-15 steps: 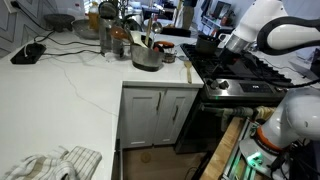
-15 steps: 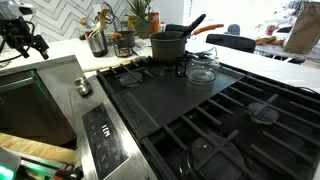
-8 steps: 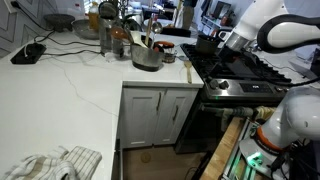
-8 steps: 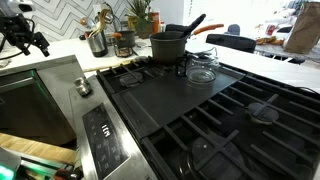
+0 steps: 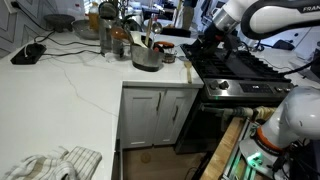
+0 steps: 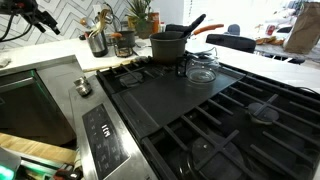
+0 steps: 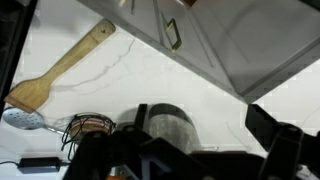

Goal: Remove the cooking stick from the silver tin and put it on the counter

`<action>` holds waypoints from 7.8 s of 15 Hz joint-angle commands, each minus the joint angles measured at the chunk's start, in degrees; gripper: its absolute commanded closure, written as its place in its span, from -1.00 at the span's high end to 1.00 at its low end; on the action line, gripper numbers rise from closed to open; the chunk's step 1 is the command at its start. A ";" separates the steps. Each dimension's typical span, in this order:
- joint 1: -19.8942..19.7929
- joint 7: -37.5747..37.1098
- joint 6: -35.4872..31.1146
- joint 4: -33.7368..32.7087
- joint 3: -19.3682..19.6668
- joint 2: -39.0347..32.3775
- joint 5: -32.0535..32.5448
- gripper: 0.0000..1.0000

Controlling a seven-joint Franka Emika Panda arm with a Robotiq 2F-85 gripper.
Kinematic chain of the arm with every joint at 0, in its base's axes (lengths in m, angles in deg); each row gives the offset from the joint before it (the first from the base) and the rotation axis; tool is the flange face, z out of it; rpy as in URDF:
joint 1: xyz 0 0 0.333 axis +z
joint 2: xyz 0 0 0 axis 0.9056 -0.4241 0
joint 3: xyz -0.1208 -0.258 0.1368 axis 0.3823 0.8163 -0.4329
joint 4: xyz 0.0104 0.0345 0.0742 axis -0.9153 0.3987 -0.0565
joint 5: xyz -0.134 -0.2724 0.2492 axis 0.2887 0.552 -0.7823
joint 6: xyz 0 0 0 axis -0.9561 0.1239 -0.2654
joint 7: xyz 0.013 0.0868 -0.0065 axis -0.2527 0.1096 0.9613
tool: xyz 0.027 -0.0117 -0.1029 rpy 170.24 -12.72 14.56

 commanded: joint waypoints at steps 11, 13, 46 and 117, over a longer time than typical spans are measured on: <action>-19.68 -50.71 -11.61 -28.27 -16.27 -28.11 31.53 1.00; -20.49 -58.27 -13.15 -31.78 -17.84 -31.72 41.15 1.00; 10.35 -85.08 6.44 -63.61 7.81 -59.56 53.02 1.00; 2.17 -68.07 53.47 -65.73 7.98 -41.77 26.43 -0.90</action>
